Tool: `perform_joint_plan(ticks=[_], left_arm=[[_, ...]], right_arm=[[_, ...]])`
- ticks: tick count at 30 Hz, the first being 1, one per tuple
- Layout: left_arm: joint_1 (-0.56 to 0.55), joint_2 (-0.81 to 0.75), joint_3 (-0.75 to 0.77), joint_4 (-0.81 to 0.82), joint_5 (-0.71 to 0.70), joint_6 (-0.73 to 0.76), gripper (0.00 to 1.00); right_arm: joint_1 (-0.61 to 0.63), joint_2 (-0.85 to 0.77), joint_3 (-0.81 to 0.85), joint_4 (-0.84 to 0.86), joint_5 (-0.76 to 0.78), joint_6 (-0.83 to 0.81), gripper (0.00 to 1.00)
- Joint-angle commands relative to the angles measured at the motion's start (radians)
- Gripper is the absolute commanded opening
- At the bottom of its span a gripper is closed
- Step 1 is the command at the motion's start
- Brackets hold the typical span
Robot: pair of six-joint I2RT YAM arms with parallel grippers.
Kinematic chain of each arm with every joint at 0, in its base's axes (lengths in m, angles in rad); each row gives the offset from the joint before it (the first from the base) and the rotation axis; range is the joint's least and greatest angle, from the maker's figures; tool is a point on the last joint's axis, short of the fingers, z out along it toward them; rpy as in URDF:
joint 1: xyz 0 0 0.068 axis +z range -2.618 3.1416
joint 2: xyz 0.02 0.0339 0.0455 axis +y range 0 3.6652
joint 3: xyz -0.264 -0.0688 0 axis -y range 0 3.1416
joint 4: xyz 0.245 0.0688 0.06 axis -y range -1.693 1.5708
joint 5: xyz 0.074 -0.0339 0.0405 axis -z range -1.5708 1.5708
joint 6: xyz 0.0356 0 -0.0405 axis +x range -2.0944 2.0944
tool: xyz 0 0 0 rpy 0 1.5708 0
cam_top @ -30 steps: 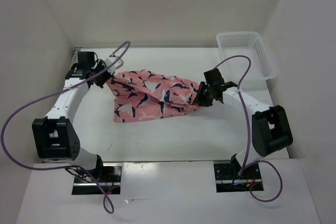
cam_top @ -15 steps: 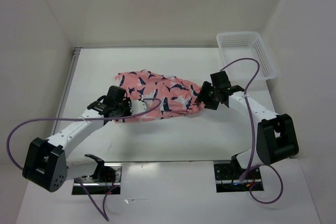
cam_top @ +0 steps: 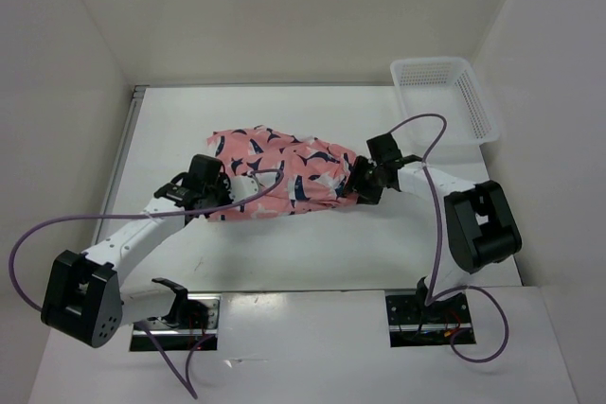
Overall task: Fold and stack the shorts
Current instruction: Fold the shorts
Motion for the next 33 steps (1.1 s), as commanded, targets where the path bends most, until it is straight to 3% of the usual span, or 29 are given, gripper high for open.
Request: perform_joint_plan(ticks=[1, 5, 8, 12, 23, 26, 28, 31, 33], left_arm=[[0.008, -0.021, -0.007, 0.015, 0.003, -0.036, 0.0], [0.042, -0.012, 0.002, 0.006, 0.003, -0.036, 0.0], [0.056, -0.012, 0.002, 0.006, 0.012, -0.027, 0.0], [0.079, -0.002, 0.002, 0.006, 0.022, -0.018, 0.0], [0.079, -0.023, 0.022, -0.083, 0.089, 0.004, 0.0], [0.079, -0.046, 0.022, -0.152, 0.143, 0.045, 0.0], [0.079, -0.046, -0.004, -0.161, 0.143, 0.056, 0.0], [0.068, -0.017, -0.023, -0.172, 0.132, 0.047, 0.17], [0.068, -0.017, -0.023, -0.192, 0.132, 0.036, 0.43]], right_arm=[[0.009, 0.034, 0.048, 0.052, -0.039, 0.014, 0.57], [0.018, 0.025, 0.068, 0.023, 0.005, 0.014, 0.1], [0.018, -0.044, 0.094, -0.046, 0.089, -0.027, 0.0], [0.018, -0.162, 0.094, -0.122, 0.185, -0.036, 0.0], [-0.1, -0.207, 0.028, -0.151, 0.163, -0.036, 0.01], [-0.114, -0.207, -0.001, -0.151, 0.151, -0.036, 0.16], [-0.123, -0.207, -0.036, -0.151, 0.142, -0.036, 0.36], [-0.147, -0.184, -0.067, -0.139, 0.12, -0.026, 0.39], [-0.156, -0.197, -0.091, -0.139, 0.111, -0.006, 0.43]])
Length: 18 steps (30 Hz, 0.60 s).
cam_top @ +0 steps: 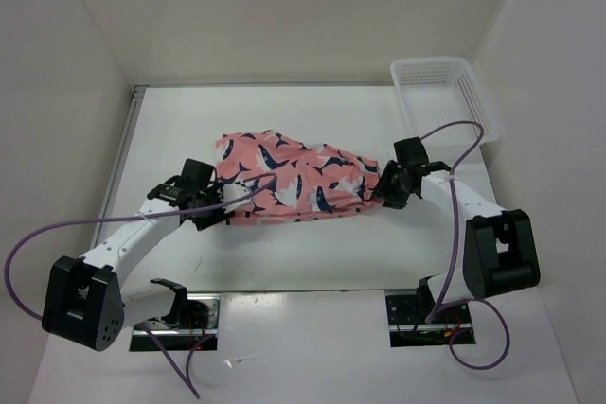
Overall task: Fold and stack the shorts
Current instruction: Fold the shorts
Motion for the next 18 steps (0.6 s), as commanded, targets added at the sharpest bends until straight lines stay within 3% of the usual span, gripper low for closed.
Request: perform_joint_plan(ticks=[1, 5, 7, 8, 10, 12, 14, 18], left_arm=[[0.006, -0.022, 0.012, -0.089, 0.046, 0.005, 0.58], [0.017, -0.168, 0.089, -0.186, 0.133, 0.005, 0.74], [0.043, -0.252, 0.124, -0.161, 0.176, -0.044, 0.84], [0.052, -0.252, 0.158, -0.14, 0.187, -0.119, 0.85], [0.07, -0.198, 0.189, -0.066, 0.209, -0.209, 0.86], [0.08, -0.041, 0.229, -0.013, 0.209, -0.335, 0.86], [0.08, 0.101, 0.241, 0.026, 0.195, -0.395, 0.91], [0.055, 0.194, 0.213, 0.098, 0.099, -0.419, 0.91]], right_arm=[[-0.035, -0.035, -0.023, -0.01, -0.012, 0.02, 0.53], [-0.045, -0.161, -0.032, -0.036, 0.016, 0.095, 0.75], [-0.045, -0.196, -0.082, -0.007, -0.006, 0.167, 0.86], [-0.045, -0.228, -0.108, 0.025, -0.041, 0.194, 0.86], [-0.045, -0.241, -0.156, 0.094, -0.053, 0.28, 0.89], [-0.017, -0.221, -0.171, 0.163, -0.053, 0.313, 0.9], [0.013, -0.134, -0.13, 0.163, -0.003, 0.299, 0.92], [0.023, -0.012, -0.083, 0.201, 0.006, 0.31, 0.92]])
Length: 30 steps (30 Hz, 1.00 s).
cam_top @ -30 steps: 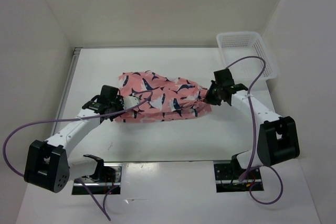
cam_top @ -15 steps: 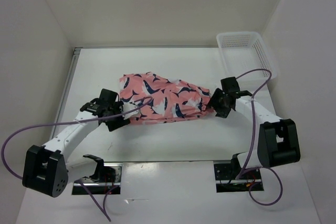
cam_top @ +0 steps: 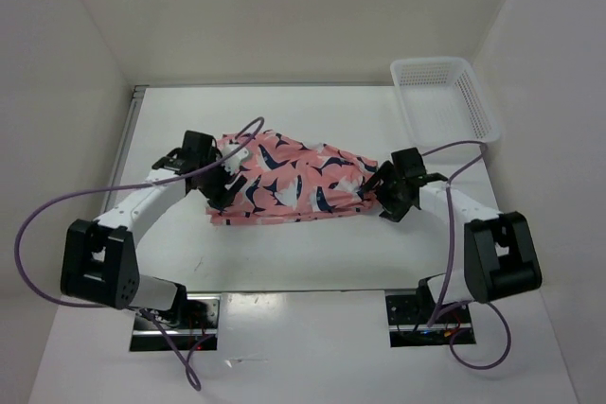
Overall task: Fold and stack the shorts
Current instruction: Fold the shorts
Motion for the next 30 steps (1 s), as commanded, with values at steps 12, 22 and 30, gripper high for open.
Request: perform_joint_plan(ticks=[12, 22, 30], left_arm=[[-0.094, 0.116, -0.173, 0.052, -0.137, -0.098, 0.91], [-0.026, -0.031, 0.08, -0.098, 0.012, -0.05, 0.91], [-0.146, 0.174, 0.15, 0.034, 0.003, -0.17, 0.94]], right_arm=[[0.04, 0.272, 0.084, 0.179, 0.061, 0.121, 0.19], [0.052, 0.059, 0.194, 0.003, 0.293, -0.01, 0.0], [0.093, -0.016, 0.325, -0.137, 0.413, -0.129, 0.0]])
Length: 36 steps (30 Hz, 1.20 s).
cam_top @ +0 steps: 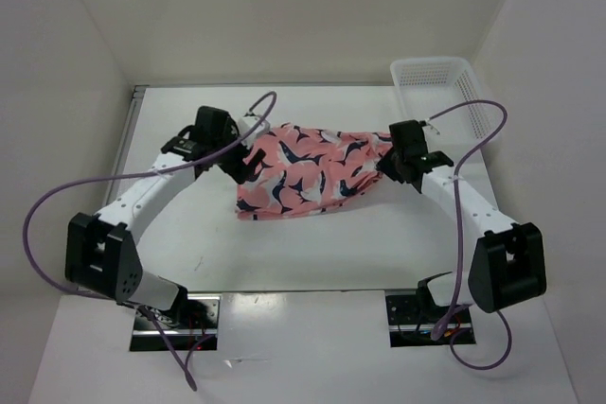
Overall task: Fold and stack the shorts
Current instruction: Fold the shorts
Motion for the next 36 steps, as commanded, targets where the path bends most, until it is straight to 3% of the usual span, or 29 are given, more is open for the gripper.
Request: perform_joint_plan(ticks=[1, 6, 10, 15, 18, 22, 24, 32, 36], left_arm=[[-0.06, 0.096, -0.092, 0.059, -0.012, -0.05, 0.94], [-0.087, 0.183, -0.129, 0.102, -0.032, -0.086, 0.94], [-0.042, 0.301, -0.129, 0.113, -0.022, -0.171, 0.89], [0.038, 0.228, -0.083, 0.113, 0.125, -0.25, 0.89], [0.146, 0.2, -0.052, 0.073, 0.234, -0.287, 0.89], [0.232, 0.163, -0.052, 0.064, 0.152, -0.287, 0.9], [0.232, 0.185, -0.089, 0.099, 0.068, -0.277, 0.9], [0.259, 0.315, -0.079, 0.182, 0.057, -0.311, 0.89], [0.383, 0.42, -0.022, 0.154, 0.093, -0.354, 0.8]], right_arm=[[0.039, -0.032, 0.107, -0.091, 0.138, -0.08, 0.0], [0.244, 0.034, 0.307, -0.124, 0.233, -0.149, 0.0], [0.39, 0.219, 0.446, -0.133, 0.233, -0.149, 0.0], [0.483, 0.353, 0.59, -0.087, 0.189, -0.164, 0.0], [0.512, 0.446, 0.701, -0.107, 0.189, -0.216, 0.0], [0.569, 0.54, 0.834, -0.107, 0.189, -0.294, 0.0], [0.595, 0.586, 0.921, -0.131, 0.18, -0.353, 0.0], [0.653, 0.805, 1.133, -0.194, -0.01, -0.443, 0.0], [0.672, 0.862, 1.203, -0.246, 0.011, -0.47, 0.0]])
